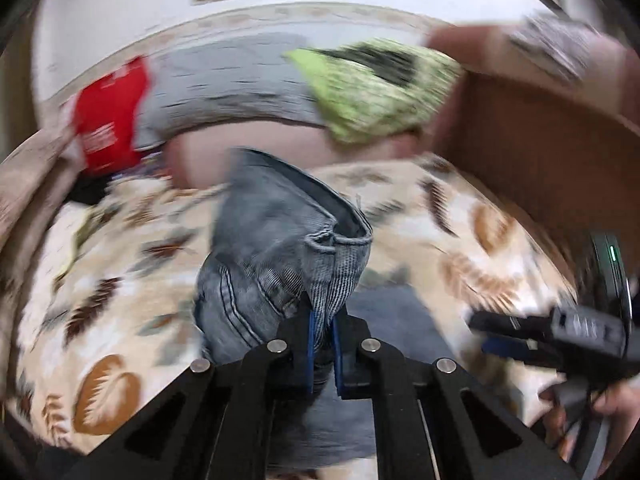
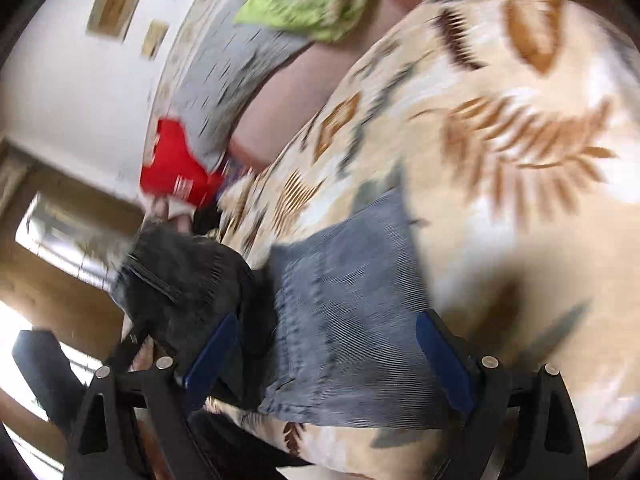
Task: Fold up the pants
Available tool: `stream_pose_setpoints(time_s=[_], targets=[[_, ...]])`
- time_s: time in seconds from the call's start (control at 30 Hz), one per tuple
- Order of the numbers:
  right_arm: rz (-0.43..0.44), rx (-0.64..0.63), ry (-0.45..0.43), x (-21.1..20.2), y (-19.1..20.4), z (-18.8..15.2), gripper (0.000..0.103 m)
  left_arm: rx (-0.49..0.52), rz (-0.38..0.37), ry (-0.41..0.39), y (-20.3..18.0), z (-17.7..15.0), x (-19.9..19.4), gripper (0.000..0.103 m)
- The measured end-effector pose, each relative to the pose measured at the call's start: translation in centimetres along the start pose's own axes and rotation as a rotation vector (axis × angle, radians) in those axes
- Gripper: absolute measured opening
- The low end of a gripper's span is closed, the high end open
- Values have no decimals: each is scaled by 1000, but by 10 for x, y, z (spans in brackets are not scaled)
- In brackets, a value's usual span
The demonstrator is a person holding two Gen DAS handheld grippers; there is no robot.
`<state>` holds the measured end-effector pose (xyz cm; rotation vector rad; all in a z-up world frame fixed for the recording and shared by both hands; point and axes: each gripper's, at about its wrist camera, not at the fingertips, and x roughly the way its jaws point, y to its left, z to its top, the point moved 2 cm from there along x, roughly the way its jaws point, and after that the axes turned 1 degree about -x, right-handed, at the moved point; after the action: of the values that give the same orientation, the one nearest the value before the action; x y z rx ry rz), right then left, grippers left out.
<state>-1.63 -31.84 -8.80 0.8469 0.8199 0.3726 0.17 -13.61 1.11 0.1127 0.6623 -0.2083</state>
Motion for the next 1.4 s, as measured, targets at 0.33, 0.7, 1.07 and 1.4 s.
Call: stream_pose_setpoints(time_s=[0.33, 0.7, 1.07, 1.4], targets=[[-68, 93, -27, -25, -44, 1, 93, 87, -273, 304, -50, -58, 45, 53], [-34, 40, 161, 18, 2, -21, 93, -218, 125, 194, 119, -52, 21, 81], [-201, 6, 240, 60, 12, -24, 15, -175, 120, 256, 117, -89, 51, 84], [-331, -90, 167, 40, 7, -53, 16, -57, 137, 180, 86, -62, 34, 90]])
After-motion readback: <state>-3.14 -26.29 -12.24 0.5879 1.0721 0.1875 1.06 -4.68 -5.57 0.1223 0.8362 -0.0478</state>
